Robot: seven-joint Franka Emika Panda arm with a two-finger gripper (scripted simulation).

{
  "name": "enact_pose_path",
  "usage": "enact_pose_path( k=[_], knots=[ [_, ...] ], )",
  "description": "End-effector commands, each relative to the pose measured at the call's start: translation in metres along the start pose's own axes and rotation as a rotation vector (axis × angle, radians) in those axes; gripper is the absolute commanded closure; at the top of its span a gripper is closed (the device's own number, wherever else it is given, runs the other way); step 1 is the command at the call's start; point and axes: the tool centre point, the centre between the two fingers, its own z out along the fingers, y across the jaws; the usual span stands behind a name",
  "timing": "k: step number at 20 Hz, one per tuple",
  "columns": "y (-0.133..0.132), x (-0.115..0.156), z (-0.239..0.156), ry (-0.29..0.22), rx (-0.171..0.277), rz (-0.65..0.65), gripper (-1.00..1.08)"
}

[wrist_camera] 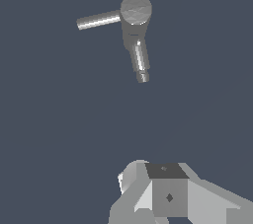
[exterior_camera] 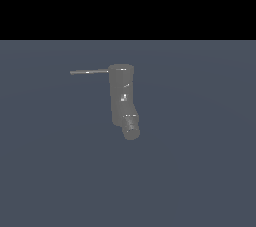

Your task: Turn on the faucet by rotating a designated handle.

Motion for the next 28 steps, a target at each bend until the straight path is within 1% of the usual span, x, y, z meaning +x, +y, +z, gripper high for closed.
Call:
enact_pose_path(
  k=[1, 6, 13, 28],
  knots=[
    [-0.007, 0.003, 0.006, 0.001, 0.001, 0.032, 1.08],
    [-0.025, 0.012, 0.022, 0.003, 0.002, 0.119, 1.08],
    [-0.054, 0.032, 0.05, 0.007, 0.005, 0.265, 1.08],
    [-0.107, 0.089, 0.108, 0.015, 0.014, 0.58, 1.08]
  ],
)
